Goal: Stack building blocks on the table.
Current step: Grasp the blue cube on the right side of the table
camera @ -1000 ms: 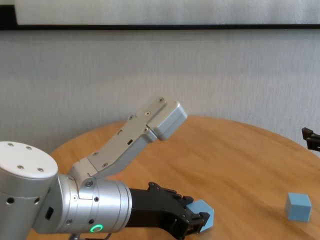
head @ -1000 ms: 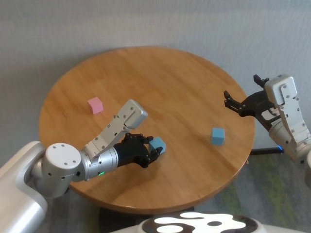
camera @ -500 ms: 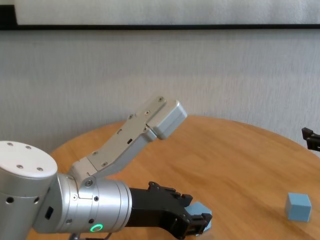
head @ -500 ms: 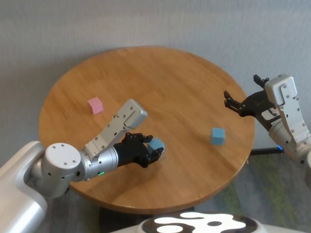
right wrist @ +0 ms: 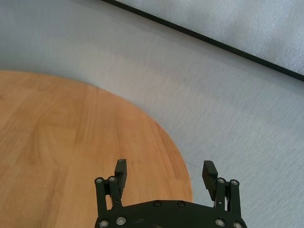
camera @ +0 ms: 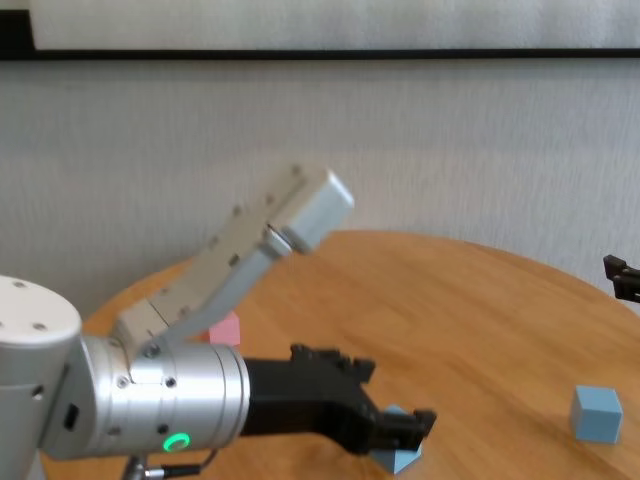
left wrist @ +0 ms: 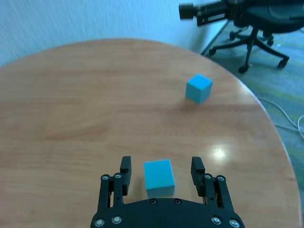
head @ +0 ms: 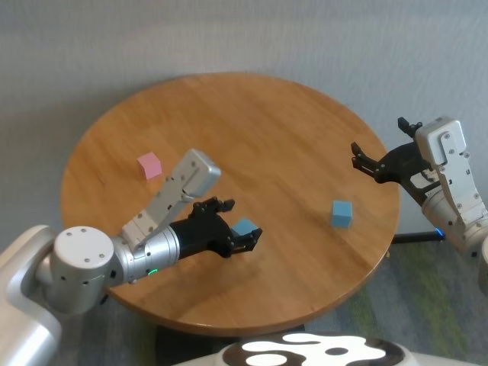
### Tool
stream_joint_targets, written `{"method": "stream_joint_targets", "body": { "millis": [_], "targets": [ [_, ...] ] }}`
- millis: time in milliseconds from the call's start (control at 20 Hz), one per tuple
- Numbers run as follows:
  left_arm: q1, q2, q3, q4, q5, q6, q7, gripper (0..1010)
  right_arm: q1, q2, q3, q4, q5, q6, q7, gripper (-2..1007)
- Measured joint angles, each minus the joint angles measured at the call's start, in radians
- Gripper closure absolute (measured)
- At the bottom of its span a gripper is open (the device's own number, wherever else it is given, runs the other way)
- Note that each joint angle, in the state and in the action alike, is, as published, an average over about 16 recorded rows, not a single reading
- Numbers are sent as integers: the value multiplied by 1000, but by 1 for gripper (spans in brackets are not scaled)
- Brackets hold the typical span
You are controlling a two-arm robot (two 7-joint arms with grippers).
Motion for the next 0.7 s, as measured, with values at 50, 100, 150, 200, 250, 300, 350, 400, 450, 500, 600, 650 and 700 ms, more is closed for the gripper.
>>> {"method": "stream_joint_targets", "body": {
  "millis": [50, 100, 150, 200, 250, 300, 350, 400, 450, 500, 600, 650, 700],
  "targets": [
    [8, 3, -8, -12, -6, -6, 8, 196, 0, 0, 0, 0, 0, 0, 0, 0],
    [16, 5, -17, -23, -12, -12, 17, 170, 0, 0, 0, 0, 0, 0, 0, 0],
    [25, 7, -28, -36, -18, -22, 28, 147, 0, 0, 0, 0, 0, 0, 0, 0],
    [35, 9, -38, -47, -23, -32, 39, 126, 0, 0, 0, 0, 0, 0, 0, 0],
    [44, 9, -50, -57, -27, -45, 52, 106, 0, 0, 0, 0, 0, 0, 0, 0],
    [54, 10, -61, -67, -30, -58, 66, 89, 0, 0, 0, 0, 0, 0, 0, 0],
    [63, 9, -73, -77, -33, -72, 81, 74, 0, 0, 0, 0, 0, 0, 0, 0],
    [72, 9, -85, -85, -34, -87, 96, 60, 0, 0, 0, 0, 0, 0, 0, 0],
    [82, 8, -98, -93, -35, -102, 112, 47, 0, 0, 0, 0, 0, 0, 0, 0],
    [91, 7, -110, -100, -34, -119, 129, 36, 0, 0, 0, 0, 0, 0, 0, 0],
    [108, 3, -134, -110, -29, -152, 164, 20, 0, 0, 0, 0, 0, 0, 0, 0],
    [116, 1, -146, -113, -25, -169, 181, 14, 0, 0, 0, 0, 0, 0, 0, 0],
    [123, -2, -157, -115, -20, -187, 199, 11, 0, 0, 0, 0, 0, 0, 0, 0]
  ]
}}
